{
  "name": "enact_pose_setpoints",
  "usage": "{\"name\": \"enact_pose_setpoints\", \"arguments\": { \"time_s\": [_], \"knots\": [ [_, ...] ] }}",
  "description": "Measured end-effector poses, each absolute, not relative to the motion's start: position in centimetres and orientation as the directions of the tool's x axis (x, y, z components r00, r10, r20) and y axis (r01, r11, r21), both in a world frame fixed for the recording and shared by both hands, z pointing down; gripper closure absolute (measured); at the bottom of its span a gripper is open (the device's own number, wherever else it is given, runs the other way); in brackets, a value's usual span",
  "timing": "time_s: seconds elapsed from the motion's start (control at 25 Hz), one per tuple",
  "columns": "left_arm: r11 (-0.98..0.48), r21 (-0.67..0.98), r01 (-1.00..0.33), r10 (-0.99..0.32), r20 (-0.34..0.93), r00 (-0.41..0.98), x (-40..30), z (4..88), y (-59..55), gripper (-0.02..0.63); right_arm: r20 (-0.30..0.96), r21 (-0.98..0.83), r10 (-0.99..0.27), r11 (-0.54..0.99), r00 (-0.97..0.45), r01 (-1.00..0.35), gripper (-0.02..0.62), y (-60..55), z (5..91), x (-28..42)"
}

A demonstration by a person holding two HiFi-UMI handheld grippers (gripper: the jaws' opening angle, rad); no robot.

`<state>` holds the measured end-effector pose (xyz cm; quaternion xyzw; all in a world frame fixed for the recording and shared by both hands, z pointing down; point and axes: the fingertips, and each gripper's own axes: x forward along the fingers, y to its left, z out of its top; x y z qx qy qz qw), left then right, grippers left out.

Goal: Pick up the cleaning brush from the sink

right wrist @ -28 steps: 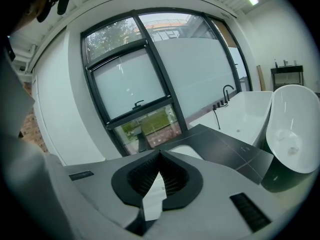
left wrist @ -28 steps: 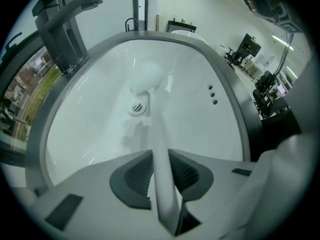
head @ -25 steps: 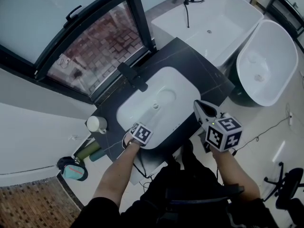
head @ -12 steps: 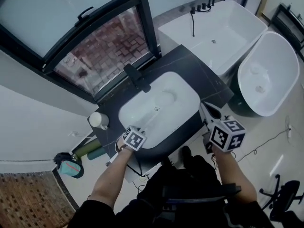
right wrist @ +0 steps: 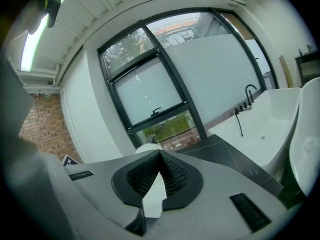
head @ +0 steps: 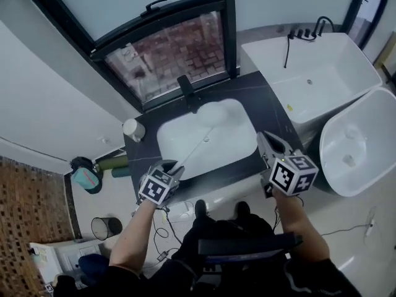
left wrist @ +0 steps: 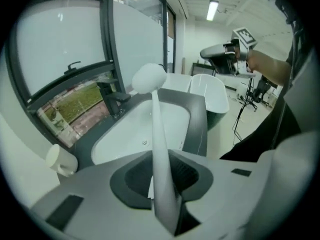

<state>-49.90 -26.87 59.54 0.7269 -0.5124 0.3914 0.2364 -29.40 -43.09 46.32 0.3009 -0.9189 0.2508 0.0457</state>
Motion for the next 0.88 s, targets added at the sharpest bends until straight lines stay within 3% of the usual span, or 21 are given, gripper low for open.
{"name": "enact_pose_setpoints", "arguments": {
  "time_s": [0.24,0.6,0.88],
  "knots": [
    [-0.117,-0.060,-0.991,-0.768,0.638,0.052,-44.1,51.3,-24.8,0.518,0.212,-0.452,-0.419,0.759,-0.883,-0.469,0.607,-41.5,44.5,-26.5],
    [0.083,-0.043,-0.996,-0.875,0.474,-0.093,-42.3,45.9,-13.5,0.518,0.149,-0.312,-0.306,0.888,-0.940,-0.339,0.607,-29.9,41.3,-29.3],
    [0.192,0.012,-0.981,-0.930,0.323,-0.178,-39.9,42.6,-7.6,0.518,0.114,-0.149,-0.309,0.934,-0.944,-0.324,0.607,-23.5,38.4,-27.6]
  ]
}}
